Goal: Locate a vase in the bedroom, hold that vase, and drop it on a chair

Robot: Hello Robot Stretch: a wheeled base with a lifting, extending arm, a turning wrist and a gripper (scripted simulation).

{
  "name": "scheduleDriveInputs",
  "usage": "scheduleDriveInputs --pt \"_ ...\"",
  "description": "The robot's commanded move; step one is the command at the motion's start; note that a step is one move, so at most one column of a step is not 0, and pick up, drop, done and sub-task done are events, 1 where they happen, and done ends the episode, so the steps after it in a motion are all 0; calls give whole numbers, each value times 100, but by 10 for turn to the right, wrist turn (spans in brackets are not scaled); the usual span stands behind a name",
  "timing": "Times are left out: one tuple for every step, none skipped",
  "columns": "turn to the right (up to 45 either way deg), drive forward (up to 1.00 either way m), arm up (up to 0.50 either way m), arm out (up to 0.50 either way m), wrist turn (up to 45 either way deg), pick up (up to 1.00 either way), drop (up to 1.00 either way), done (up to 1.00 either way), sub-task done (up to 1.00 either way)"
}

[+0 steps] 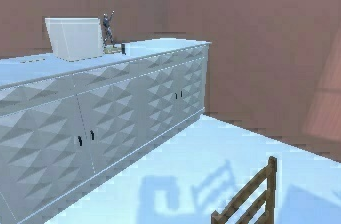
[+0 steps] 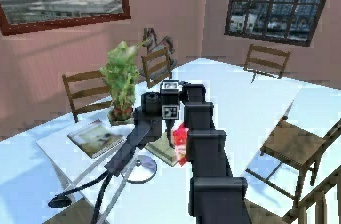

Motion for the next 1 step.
scheduleDriveInputs --pt "0 0 0 0 450 0 0 0 0"
